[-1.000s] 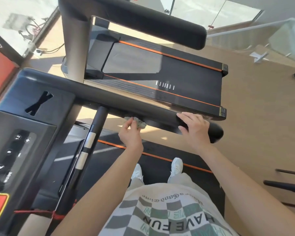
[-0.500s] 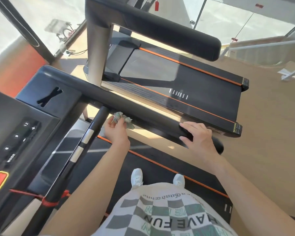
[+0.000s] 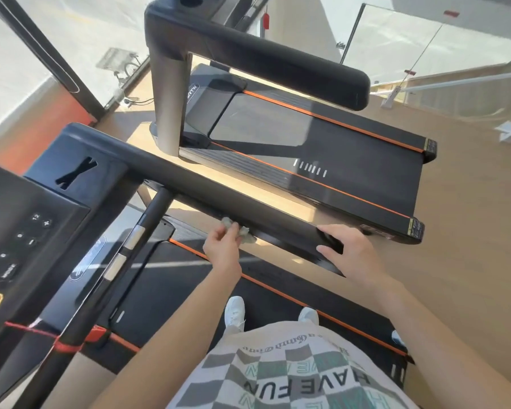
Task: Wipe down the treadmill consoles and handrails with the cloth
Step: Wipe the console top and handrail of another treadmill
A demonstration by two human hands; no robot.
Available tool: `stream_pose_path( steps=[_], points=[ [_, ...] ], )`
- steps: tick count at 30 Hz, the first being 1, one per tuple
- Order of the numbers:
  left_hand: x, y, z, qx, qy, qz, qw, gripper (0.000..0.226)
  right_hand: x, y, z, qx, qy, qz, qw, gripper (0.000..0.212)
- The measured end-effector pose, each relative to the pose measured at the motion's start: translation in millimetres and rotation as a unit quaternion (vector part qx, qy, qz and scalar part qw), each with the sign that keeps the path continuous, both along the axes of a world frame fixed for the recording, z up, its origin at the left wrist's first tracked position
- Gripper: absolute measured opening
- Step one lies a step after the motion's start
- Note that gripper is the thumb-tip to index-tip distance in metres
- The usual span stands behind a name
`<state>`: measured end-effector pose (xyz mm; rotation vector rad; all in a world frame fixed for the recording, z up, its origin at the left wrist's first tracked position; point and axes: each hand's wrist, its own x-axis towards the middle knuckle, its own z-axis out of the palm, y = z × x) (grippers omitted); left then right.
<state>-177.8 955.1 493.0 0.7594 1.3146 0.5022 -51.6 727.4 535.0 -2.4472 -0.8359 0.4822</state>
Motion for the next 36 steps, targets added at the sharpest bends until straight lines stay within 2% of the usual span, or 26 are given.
stream_pose_path(
  steps=[4, 8, 17, 21, 29, 36],
  points=[
    [0.3, -55.7, 0.6, -0.04, -0.015, -0.073, 0.996, 0.02, 4.0, -4.0, -1.2, 0.013, 0.021, 0.009, 1.0, 0.045],
    [1.3, -74.6, 4.6, -0.034, -0.03, -0.09, 0.995, 0.022, 20.5, -12.7, 1.7, 0.007, 0.069, 0.031, 0.997, 0.045],
    [10.3, -56.1, 14.8, 0.046, -0.021, -0.001, 0.999, 0.024, 32.2, -48.4, -8.8, 0.03, 0.14, 0.013, 0.99, 0.043],
    [13.5, -75.4, 11.3, 0.056, -0.005, -0.008, 0.998, 0.022, 43.5, -58.1, -13.5, 0.049, 0.193, -0.007, 0.98, 0.038],
    [23.6, -176.5, -6.0, 0.043, 0.035, -0.086, 0.995, 0.013, 45.8, -67.9, -19.5, 0.09, 0.189, 0.023, 0.978, 0.036],
    [34.4, -238.8, -18.4, -0.01, 0.024, -0.13, 0.991, 0.014, 47.9, -73.8, -21.7, 0.098, 0.173, 0.052, 0.979, 0.038]
  ],
)
